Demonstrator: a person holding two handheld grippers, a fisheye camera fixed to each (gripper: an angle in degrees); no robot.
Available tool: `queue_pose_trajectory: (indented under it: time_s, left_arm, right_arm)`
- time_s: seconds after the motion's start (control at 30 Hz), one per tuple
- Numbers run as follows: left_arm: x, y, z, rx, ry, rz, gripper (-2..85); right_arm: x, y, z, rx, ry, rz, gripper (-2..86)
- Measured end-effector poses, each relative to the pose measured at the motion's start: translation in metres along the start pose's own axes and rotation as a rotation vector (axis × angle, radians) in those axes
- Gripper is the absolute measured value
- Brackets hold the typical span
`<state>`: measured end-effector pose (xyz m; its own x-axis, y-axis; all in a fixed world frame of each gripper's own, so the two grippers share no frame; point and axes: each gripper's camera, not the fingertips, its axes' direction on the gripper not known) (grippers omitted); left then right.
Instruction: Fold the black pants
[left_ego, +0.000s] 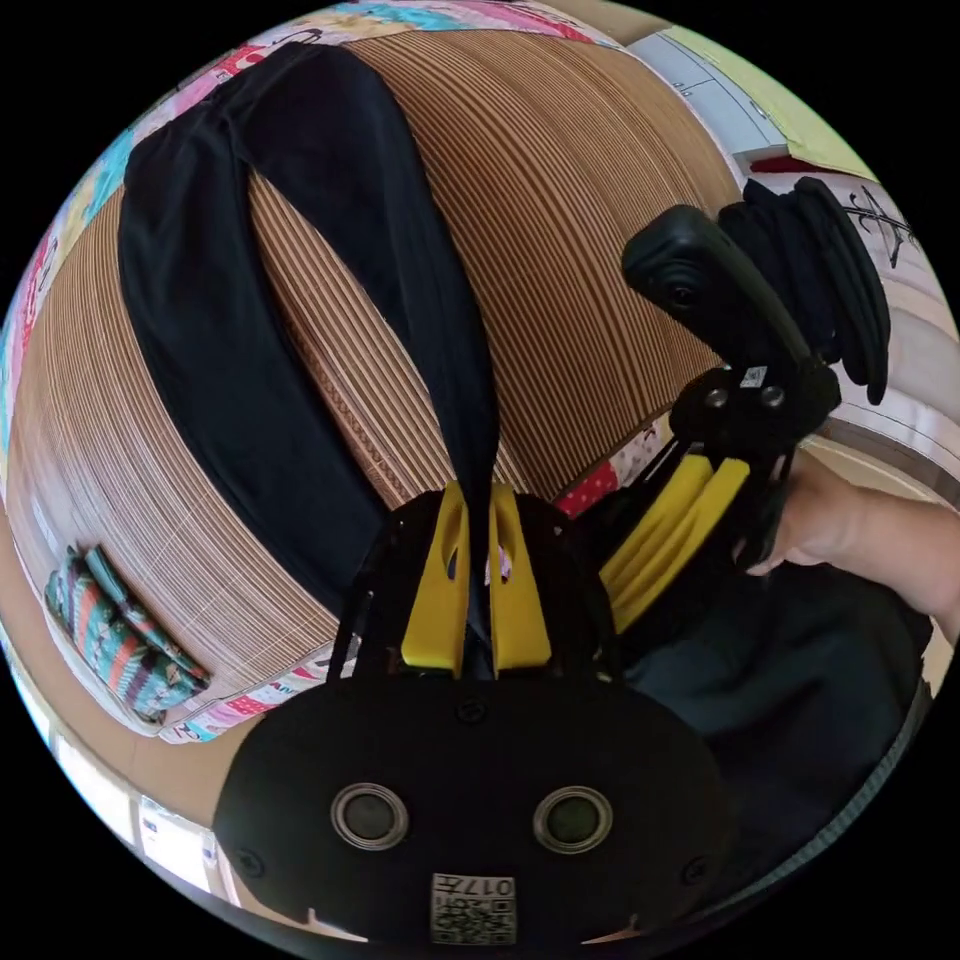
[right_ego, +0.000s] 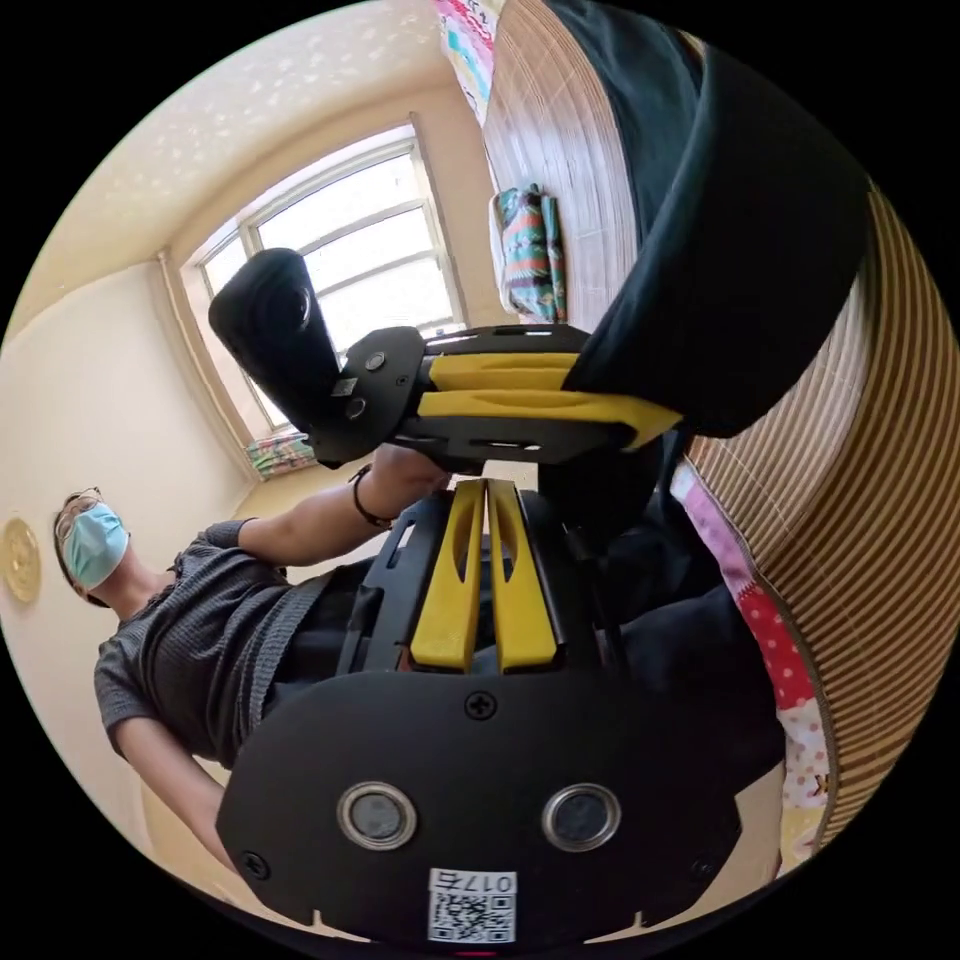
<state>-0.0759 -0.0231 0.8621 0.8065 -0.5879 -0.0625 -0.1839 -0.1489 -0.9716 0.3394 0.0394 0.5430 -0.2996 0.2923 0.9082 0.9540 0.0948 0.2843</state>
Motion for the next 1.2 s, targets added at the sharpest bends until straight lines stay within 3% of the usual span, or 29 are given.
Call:
queue_pose_trajectory:
  time_s: [0.1, 0.2, 0.37, 0.57, 0.7, 0.8, 0.97, 1.1, 1.2]
  left_arm:
    - [-0.009, 0.013, -0.003, 0.062, 0.080, -0.044, 0.6]
    - [-0.018, 0.023, -0.009, 0.112, 0.140, -0.057, 0.3]
    - [-0.029, 0.032, -0.014, 0.127, 0.150, -0.048, 0.2]
    - [-0.056, 0.040, -0.011, 0.156, 0.263, -0.100, -0.8]
    - [-0.077, 0.045, -0.010, 0.203, 0.349, -0.150, -0.9]
    - [-0.100, 0.050, -0.006, 0.260, 0.521, -0.204, -0.9]
    - [-0.144, 0.065, 0.018, 0.375, 0.930, -0.282, -0.9]
    - [-0.170, 0.079, 0.010, 0.464, 0.936, -0.280, -0.9]
    - [-0.184, 0.083, -0.008, 0.540, 0.930, -0.234, -0.9]
  right_arm:
    - [0.029, -0.008, -0.034, -0.043, 0.172, 0.121, 1.3]
    - [0.041, -0.029, -0.101, 0.041, 0.292, 0.186, 2.6]
    - [0.034, -0.108, -0.240, 0.424, 0.393, 0.238, 12.3]
    - [0.056, -0.194, -0.310, 0.825, 0.147, 0.263, 16.3]
    - [0.082, -0.235, -0.311, 0.922, 0.094, 0.307, 16.1]
    - [0.086, -0.277, -0.305, 0.875, 0.251, 0.319, 13.6]
    - [0.044, -0.360, -0.272, 0.761, 0.752, 0.275, 5.2]
    - [0.001, -0.431, -0.209, 0.612, 1.192, 0.209, 2.6]
    - [-0.029, -0.488, -0.129, 0.489, 1.553, 0.043, 2.0]
